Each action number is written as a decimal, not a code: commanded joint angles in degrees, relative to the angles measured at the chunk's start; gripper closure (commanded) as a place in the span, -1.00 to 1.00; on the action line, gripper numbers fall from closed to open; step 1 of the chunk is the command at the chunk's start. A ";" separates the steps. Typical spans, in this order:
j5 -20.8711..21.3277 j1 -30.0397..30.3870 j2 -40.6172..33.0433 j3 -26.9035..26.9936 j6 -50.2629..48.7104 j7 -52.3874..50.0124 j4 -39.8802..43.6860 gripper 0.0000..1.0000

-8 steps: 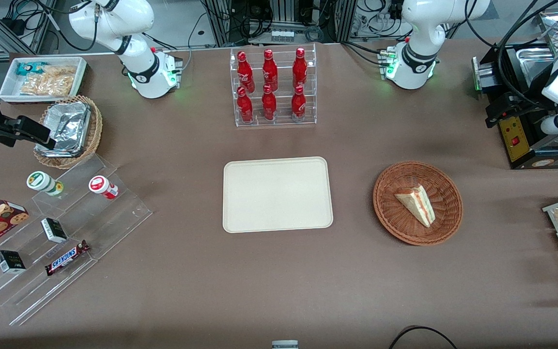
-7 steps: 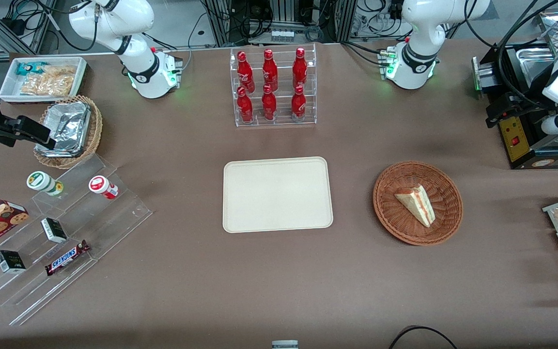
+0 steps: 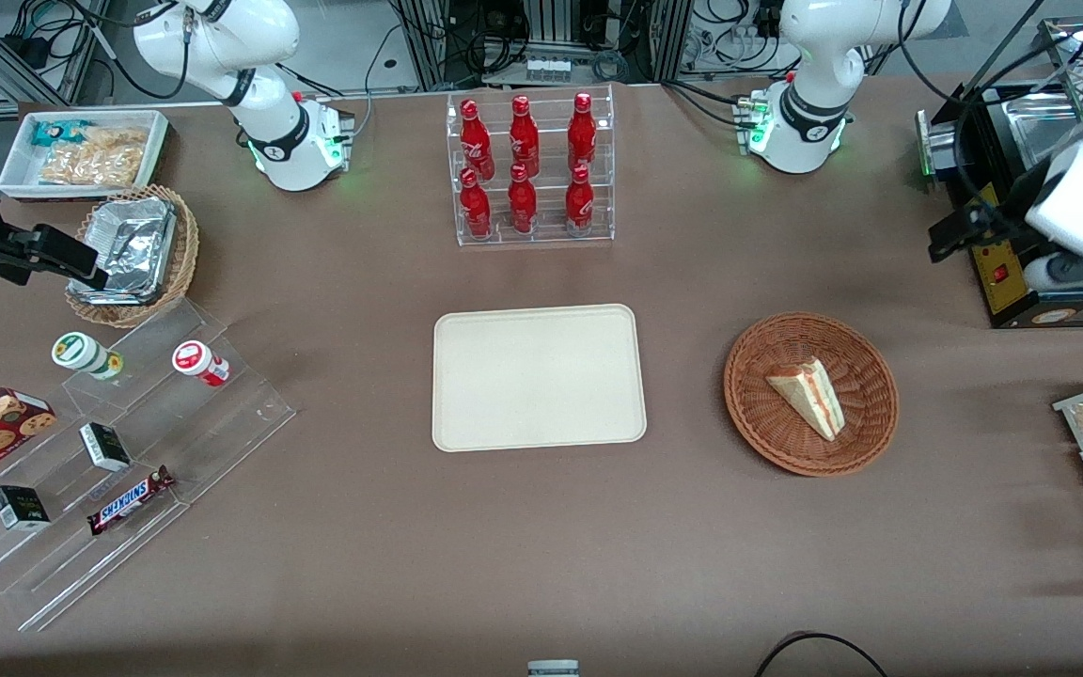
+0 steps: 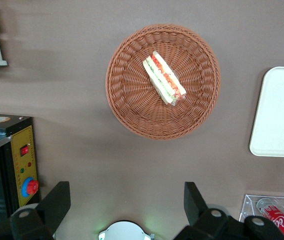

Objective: Place sandwich from basket to tray
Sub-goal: 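Move the left gripper over the wicker basket toward the sandwich, then lower the open left gripper around the wrapped sandwich and close it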

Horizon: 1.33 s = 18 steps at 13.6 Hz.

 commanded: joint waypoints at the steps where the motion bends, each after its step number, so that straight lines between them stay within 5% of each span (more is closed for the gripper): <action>1: 0.60 -0.39 3.56 -0.36 6.57 -3.03 -3.94 -1.00; 10: 2.01 -0.40 6.10 -6.42 48.76 -40.45 -29.10 -1.00; 18: 2.01 -0.31 13.41 -6.42 52.84 -42.94 -29.64 -1.00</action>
